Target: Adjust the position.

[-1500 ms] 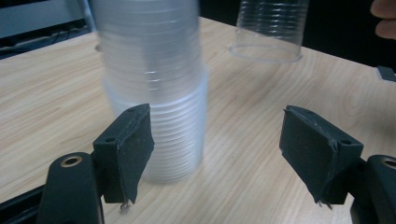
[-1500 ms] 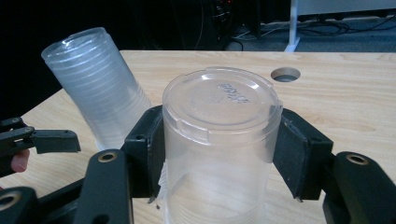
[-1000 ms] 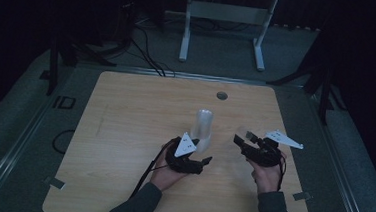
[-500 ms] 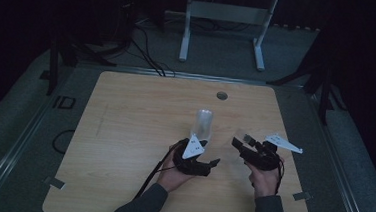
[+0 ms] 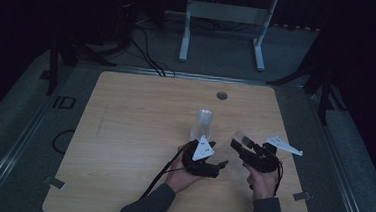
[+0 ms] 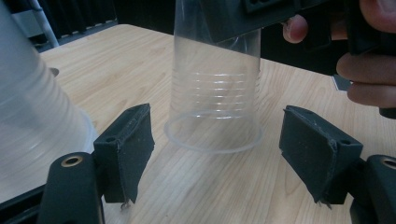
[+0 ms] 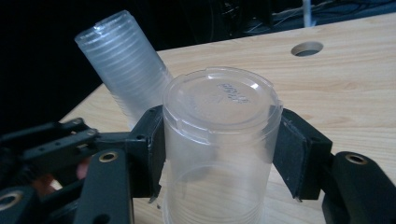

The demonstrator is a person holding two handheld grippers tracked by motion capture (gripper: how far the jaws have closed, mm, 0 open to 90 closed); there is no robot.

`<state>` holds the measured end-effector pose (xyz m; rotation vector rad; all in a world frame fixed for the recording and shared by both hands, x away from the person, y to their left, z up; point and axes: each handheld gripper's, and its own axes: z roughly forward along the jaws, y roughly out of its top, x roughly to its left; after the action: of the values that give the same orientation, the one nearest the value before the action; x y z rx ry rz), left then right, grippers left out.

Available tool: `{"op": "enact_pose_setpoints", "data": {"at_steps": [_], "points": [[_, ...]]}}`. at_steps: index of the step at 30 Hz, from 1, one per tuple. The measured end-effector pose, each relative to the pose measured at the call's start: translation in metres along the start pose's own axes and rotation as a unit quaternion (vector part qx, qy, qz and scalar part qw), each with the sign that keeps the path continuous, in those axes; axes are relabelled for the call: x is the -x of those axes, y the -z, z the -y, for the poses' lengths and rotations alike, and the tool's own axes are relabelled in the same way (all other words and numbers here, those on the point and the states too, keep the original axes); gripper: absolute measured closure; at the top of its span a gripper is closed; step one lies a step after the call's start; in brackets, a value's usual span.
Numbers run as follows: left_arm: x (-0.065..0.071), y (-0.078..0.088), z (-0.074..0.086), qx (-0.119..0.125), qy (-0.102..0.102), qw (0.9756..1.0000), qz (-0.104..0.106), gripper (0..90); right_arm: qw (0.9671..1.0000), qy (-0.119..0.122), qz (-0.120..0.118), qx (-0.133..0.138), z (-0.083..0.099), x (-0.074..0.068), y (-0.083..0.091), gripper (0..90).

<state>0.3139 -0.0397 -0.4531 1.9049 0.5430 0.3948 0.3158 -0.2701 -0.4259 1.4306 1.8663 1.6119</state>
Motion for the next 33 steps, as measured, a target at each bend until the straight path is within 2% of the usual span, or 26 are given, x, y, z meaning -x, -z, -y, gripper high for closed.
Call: {"op": "enact_pose_setpoints", "data": {"at_steps": [8,12,18,28,33], "points": [[0.004,-0.008,-0.001,0.003,0.004,1.0000,0.001,23.0,0.9995,-0.027,-0.016,0.005,0.001,0.004,0.002,40.4],[0.006,-0.012,-0.003,0.005,0.003,1.0000,-0.002,21.9,0.9994,-0.029,-0.019,0.003,0.001,0.005,0.001,40.3],[0.005,-0.018,-0.004,0.014,0.010,0.9998,-0.011,20.9,0.9990,-0.036,-0.028,0.004,0.001,0.004,0.000,40.4],[0.004,-0.025,-0.004,0.016,0.014,0.9997,-0.014,20.4,0.9954,-0.080,-0.051,0.012,0.003,0.009,0.000,40.8],[0.004,-0.026,-0.005,0.024,0.015,0.9995,-0.015,20.5,0.9940,-0.091,-0.060,0.013,0.003,0.011,-0.001,41.1]]}}
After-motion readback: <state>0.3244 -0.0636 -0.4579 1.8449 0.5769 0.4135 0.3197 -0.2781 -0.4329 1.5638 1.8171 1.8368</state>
